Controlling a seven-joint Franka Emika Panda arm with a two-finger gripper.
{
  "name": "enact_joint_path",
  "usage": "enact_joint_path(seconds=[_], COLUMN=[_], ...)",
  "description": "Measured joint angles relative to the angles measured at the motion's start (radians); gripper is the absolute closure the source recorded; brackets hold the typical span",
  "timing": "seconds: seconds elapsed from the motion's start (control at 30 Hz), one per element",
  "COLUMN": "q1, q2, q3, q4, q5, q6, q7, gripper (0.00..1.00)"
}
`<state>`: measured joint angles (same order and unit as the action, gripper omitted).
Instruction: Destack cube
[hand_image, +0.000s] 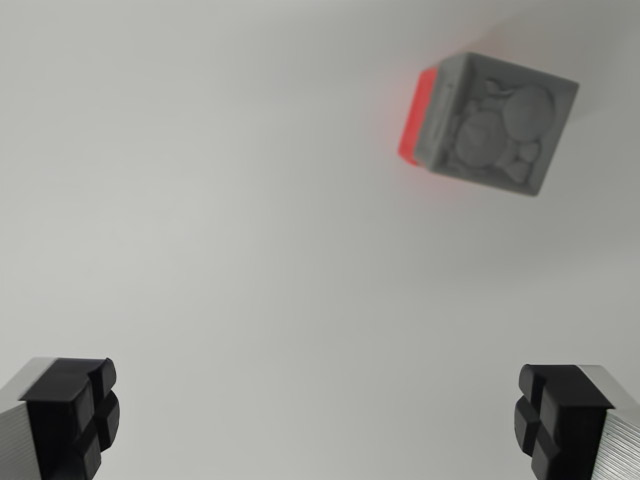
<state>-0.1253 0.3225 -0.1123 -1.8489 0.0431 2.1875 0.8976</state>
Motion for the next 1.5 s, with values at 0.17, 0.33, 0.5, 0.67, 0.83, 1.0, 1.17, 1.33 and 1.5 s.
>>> enact_joint_path(seconds=[0.17, 0.33, 0.5, 0.67, 0.83, 1.0, 1.17, 1.33, 1.5], q1=[-0.015, -0.032, -0.050, -0.066, -0.084, -0.088, -0.088, -0.089, -0.089], q2=[0.038, 0.079, 0.123, 0.164, 0.211, 0.238, 0.273, 0.307, 0.337], q3=[-0.011, -0.021, -0.031, -0.039, -0.047, -0.047, -0.043, -0.041, -0.039], q4=[0.025, 0.053, 0.086, 0.120, 0.159, 0.158, 0.153, 0.149, 0.149], q5=[0.009, 0.019, 0.030, 0.041, 0.052, 0.057, 0.064, 0.070, 0.078], q6=[0.009, 0.015, 0.020, 0.022, 0.023, 0.052, 0.090, 0.128, 0.157], q7=[0.013, 0.025, 0.040, 0.053, 0.066, 0.067, 0.067, 0.065, 0.061], gripper=[0.00, 0.00, 0.00, 0.00, 0.00, 0.00, 0.00, 0.00, 0.00])
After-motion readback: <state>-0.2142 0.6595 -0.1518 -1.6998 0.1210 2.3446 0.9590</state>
